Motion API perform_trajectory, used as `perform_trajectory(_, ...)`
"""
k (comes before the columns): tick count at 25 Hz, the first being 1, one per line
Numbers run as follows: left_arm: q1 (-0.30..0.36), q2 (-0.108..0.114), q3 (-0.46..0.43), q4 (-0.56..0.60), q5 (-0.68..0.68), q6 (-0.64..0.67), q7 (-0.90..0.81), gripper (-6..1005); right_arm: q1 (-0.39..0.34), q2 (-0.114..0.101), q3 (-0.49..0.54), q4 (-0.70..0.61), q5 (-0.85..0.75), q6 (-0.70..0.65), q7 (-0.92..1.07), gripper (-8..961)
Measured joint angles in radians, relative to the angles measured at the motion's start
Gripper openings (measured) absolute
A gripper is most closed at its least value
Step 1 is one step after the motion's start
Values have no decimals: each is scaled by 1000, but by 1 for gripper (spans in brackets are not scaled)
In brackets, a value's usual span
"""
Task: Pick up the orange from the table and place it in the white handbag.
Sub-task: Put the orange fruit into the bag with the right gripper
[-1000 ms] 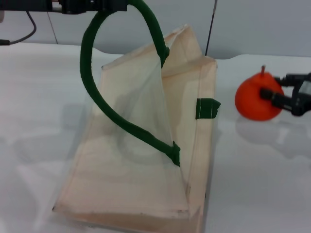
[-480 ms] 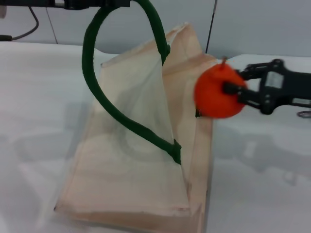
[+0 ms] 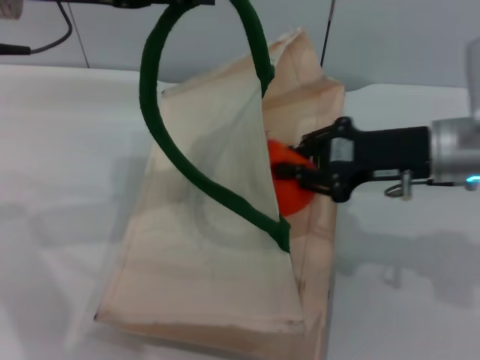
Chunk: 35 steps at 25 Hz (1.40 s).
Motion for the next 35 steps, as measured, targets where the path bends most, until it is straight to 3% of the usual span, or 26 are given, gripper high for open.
perform_trajectory(10,-4,4,0,21,-3,-2,2,128,122,10,-101,127,4,-119,1,167)
perform_trajectory(20,-4,3,0,22,-6,-2,2,129,140,13,-101,157,12,-142,14,96)
perform_trajectory(30,1,2,0,22,-6,-5,5,128,123,12,-93,160,45,-163,9,576)
perform_trajectory(35,3,3,0,22,-7,-5,7,129,116,10,-100,160,49,-173,11,684)
